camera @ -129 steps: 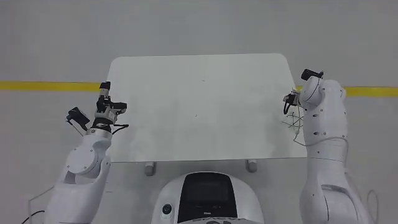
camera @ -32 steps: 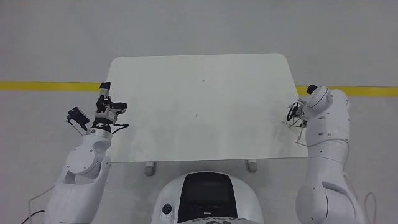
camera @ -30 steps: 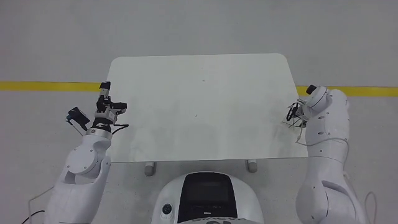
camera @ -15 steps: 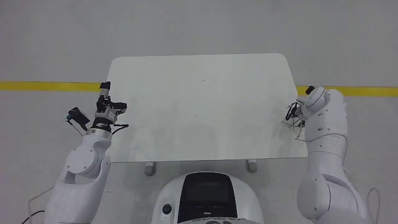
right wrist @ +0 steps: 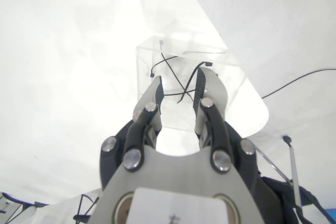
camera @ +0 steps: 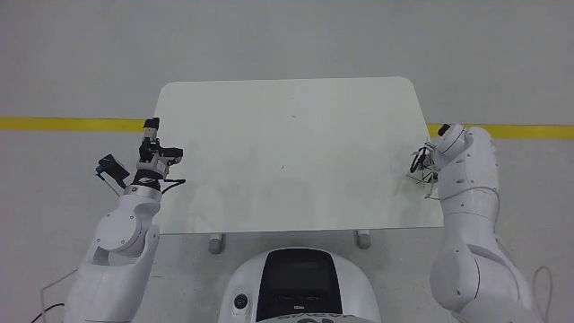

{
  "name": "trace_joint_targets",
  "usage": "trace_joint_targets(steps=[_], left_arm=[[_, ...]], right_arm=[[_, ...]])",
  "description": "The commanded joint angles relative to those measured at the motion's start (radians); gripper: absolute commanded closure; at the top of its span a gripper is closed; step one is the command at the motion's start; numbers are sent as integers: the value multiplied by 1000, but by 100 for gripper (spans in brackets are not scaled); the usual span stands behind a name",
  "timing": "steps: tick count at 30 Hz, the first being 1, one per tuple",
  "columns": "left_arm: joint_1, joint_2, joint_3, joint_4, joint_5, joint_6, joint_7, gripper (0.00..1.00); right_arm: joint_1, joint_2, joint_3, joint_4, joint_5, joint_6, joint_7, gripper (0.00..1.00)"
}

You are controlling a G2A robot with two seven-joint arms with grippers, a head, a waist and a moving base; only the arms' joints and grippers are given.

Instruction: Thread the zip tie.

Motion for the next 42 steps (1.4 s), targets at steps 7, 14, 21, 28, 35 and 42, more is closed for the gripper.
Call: trace_joint_targets(steps=[7,14,21,28,35,42], left_arm=[[0,0,0,0,0,0,0,0],[0,0,0,0,0,0,0,0],[0,0,0,0,0,0,0,0],[0,0,0,0,0,0,0,0],[0,0,0,0,0,0,0,0],[0,0,0,0,0,0,0,0]], right_arm=[[17,10,-6,37,0,0,3,100],[13,17,-6,24,0,0,9,100],[-35,13,-6,-97,0,0,44,100],[-119,-9,12,-306,0,0,129,100],[-213,-29,35,-508,166,-42,157,100],[-290,-18,87,-588,496,-307,157,100]])
